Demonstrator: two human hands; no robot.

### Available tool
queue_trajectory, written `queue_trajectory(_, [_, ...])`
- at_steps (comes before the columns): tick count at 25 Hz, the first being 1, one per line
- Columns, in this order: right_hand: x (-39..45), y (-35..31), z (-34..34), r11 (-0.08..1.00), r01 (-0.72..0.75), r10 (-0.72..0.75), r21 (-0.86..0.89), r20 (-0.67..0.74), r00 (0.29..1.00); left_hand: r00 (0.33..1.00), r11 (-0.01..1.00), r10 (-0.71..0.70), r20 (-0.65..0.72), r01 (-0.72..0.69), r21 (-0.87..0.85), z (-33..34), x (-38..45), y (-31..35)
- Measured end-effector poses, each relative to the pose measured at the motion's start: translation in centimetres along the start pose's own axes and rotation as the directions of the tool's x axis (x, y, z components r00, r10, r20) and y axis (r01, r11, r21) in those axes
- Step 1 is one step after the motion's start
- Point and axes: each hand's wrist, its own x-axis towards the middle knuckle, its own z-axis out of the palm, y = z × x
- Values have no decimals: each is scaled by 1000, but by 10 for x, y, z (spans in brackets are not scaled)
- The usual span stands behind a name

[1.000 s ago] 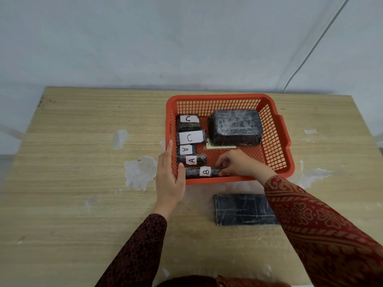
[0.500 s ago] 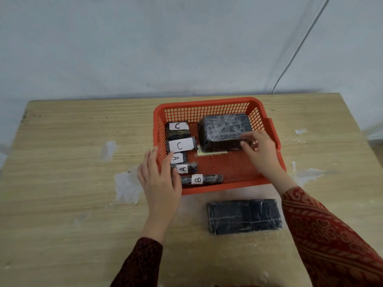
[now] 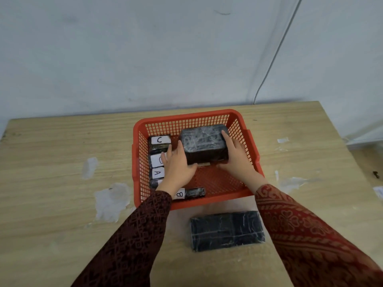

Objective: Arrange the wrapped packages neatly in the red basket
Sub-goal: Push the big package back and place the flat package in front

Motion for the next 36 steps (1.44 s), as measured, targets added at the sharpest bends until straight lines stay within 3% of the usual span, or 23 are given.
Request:
queue_trajectory(3, [-4,-6,-24,953,186,-225,-241,-147,963,984,987,-33,-172,5,-162,-13,-4,9])
queue_trajectory(5, [-2,-13,-55,922,280,-319,-266,-116,941,979,962,8,-206,-64,-265,-25,-11,11])
queue_trajectory(9, [7,-23,-120,948,310,-316,71,118,941,985,838,98,-144,-160,-521,-45,-39,23])
queue_trajectory(12, [4,-23,-143,916,102,-227,387,294,928,974,734,61,-220,-193,-652,-48,-58,40])
queue_trajectory(16, [-6,-8,-142,872,8,-203,490,345,916,981,569,-3,-194,-158,-807,-37,-77,58])
queue_trajectory(18, [-11,-4,-140,867,2,-196,499,336,921,985,534,-32,-168,-125,-836,-31,-83,61])
queue_trajectory(21, [-15,-3,-146,921,121,-254,370,335,907,993,653,3,-117,-91,-752,-47,-88,61])
queue_trajectory(24, [-19,-14,-150,917,210,-353,340,445,823,981,833,181,63,-119,-540,-88,-83,66])
queue_trajectory(26, [-18,-26,-148,895,266,-413,357,441,797,952,912,271,142,-206,-354,-110,-75,80])
queue_trajectory(28, [-15,-35,-147,869,291,-453,401,404,795,944,934,309,116,-278,-224,-119,-66,93])
queue_trajectory(29, [-13,-37,-146,852,276,-455,445,370,810,955,930,293,48,-273,-248,-119,-62,95])
queue_trajectory(32, [-7,-34,-135,681,41,-274,732,202,940,965,853,83,-247,-197,-483,-103,-56,80])
queue_trajectory(34, [-5,-33,-113,525,-92,-48,846,138,989,950,832,-79,-302,-104,-545,-74,-53,62])
queue_trajectory(36, [-12,-31,-81,384,-194,105,903,166,981,929,730,-260,-264,10,-683,-41,-54,52])
